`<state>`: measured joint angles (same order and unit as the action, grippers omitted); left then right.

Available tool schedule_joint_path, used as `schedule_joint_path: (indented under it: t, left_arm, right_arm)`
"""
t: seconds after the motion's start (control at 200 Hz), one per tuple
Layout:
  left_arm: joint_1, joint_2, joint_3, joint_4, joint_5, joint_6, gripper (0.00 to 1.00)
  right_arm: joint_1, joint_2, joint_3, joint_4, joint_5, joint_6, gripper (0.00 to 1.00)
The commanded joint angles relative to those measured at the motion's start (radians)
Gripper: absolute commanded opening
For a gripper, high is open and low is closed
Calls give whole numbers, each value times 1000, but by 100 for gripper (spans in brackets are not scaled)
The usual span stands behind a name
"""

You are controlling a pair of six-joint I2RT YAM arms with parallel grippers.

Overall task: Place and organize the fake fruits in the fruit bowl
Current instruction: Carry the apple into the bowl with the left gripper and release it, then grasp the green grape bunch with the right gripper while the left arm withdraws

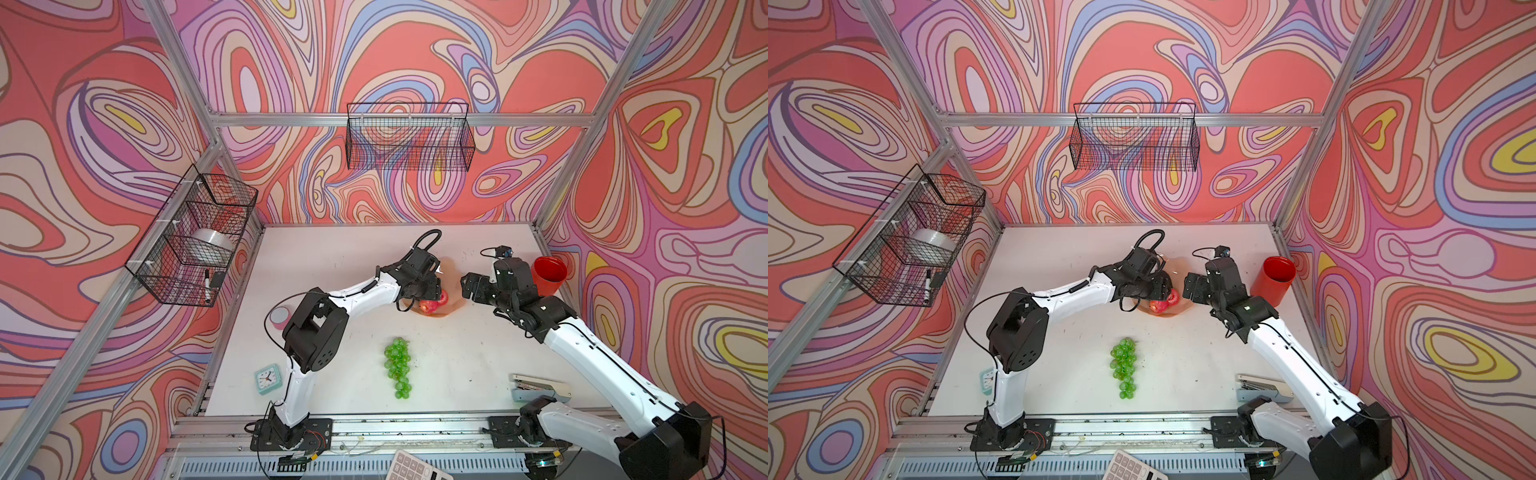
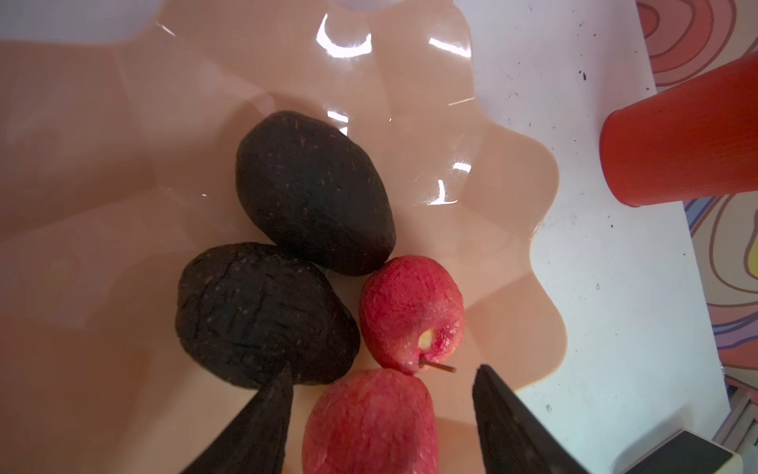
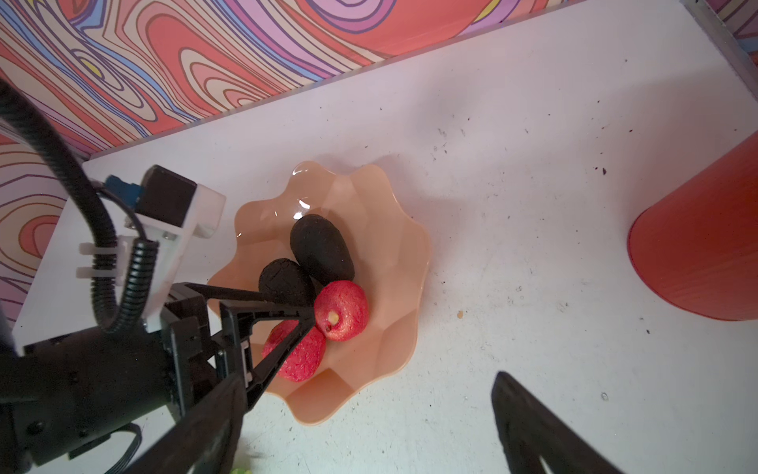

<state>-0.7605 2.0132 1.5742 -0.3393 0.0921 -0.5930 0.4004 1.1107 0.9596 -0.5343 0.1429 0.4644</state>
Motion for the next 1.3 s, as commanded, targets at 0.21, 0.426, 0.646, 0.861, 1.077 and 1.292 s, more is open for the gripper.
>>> schedule_joint_path:
  t: [0.21, 0.426, 0.646, 0.861, 1.077, 1.292]
  left_arm:
    - [58, -362, -113, 36, -277, 91, 84]
    - [236, -653, -415, 171, -316, 83, 94]
    - [409, -829, -579, 142, -305, 58, 98]
    - [527, -931, -669, 120, -277, -17, 100]
    - [553, -946, -690, 97, -263, -15, 100]
    - [568, -957, -710, 92, -258, -10, 100]
  right_arm:
    - [158, -7, 37, -138, 32, 8, 93]
    - [442, 74, 39, -148, 103, 129, 94]
    - [634, 271, 63, -52, 73, 248, 94]
    - [701, 433, 103, 6, 40, 278, 98]
    - [703, 544, 123, 5, 28, 284, 98]
    - [705, 629, 146, 21, -4, 290, 98]
